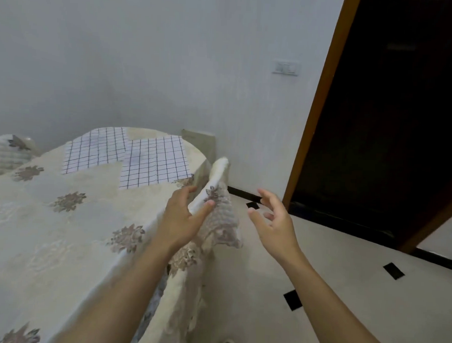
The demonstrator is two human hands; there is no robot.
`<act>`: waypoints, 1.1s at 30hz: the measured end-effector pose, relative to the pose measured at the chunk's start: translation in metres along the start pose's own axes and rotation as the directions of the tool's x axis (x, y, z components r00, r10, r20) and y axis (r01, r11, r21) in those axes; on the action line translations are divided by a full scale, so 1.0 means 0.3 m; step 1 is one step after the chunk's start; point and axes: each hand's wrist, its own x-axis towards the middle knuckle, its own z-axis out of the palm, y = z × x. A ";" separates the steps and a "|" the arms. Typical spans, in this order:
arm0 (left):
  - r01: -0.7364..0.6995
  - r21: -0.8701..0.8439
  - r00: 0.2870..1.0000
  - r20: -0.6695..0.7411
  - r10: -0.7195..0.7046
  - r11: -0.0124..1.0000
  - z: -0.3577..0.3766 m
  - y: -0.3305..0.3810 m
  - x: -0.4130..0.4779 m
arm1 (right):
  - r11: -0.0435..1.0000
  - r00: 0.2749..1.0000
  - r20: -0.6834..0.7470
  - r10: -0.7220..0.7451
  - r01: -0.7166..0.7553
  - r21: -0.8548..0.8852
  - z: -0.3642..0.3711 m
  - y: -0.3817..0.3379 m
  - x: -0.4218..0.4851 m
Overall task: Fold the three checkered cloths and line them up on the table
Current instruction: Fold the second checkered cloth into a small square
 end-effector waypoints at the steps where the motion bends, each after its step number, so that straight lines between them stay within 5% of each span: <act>1: -0.012 -0.008 1.000 -0.005 0.012 1.000 0.038 0.000 0.049 | 1.000 1.000 -0.005 -0.010 0.010 -0.015 -0.015 0.022 0.054; 10: -0.040 -0.109 0.999 -0.024 0.038 0.993 0.328 0.086 0.529 | 0.980 0.998 -0.007 -0.063 0.061 -0.191 -0.177 0.082 0.592; 25: 0.169 -0.028 0.979 -0.112 -0.171 0.985 0.597 -0.084 1.182 | 0.999 0.988 0.152 -0.016 0.020 -0.025 -0.110 0.412 1.372; 33: 0.255 -0.032 0.925 -0.282 -0.253 0.966 0.704 -0.025 1.566 | 0.998 0.947 0.315 -0.064 0.056 0.034 -0.094 0.483 1.920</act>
